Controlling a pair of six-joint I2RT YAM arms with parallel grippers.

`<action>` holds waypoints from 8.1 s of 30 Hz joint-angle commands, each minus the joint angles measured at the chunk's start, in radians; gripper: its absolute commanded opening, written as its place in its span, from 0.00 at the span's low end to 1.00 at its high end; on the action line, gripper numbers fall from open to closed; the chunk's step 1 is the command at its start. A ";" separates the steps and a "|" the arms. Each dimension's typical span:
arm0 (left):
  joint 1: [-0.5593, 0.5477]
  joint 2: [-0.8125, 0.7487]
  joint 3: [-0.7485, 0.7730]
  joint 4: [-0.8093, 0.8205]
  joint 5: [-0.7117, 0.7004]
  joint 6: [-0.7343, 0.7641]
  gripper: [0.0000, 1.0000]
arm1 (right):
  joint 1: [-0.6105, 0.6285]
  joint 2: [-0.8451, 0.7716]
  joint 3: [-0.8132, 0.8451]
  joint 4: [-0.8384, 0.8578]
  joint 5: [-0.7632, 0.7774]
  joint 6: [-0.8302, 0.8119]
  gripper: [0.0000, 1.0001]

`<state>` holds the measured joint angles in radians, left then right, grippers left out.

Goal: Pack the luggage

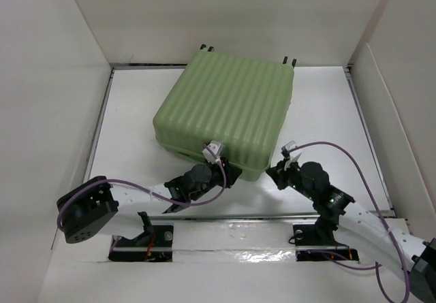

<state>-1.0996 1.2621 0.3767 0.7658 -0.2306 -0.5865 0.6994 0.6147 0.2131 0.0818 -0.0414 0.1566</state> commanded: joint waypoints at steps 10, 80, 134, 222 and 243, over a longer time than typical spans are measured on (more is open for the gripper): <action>0.179 0.140 0.185 0.136 0.112 0.001 0.16 | 0.348 0.025 0.176 -0.232 -0.081 0.149 0.00; 0.198 0.213 0.263 0.107 0.192 0.044 0.27 | 0.354 0.193 0.184 -0.047 0.098 0.075 0.00; 0.893 0.260 0.091 0.382 0.508 -0.363 0.45 | 0.423 0.917 0.776 0.205 0.106 -0.140 0.00; 0.331 -0.491 -0.170 -0.036 0.219 -0.084 0.34 | -0.385 1.433 1.660 -0.379 -0.473 -0.224 0.80; 0.481 -0.583 0.258 -0.387 -0.320 -0.082 0.58 | -0.580 1.266 1.752 -0.332 -0.419 -0.102 0.94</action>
<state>-0.7040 0.6502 0.5911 0.3649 -0.5751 -0.6403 0.1032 2.0350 1.9785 -0.3050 -0.3359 -0.0486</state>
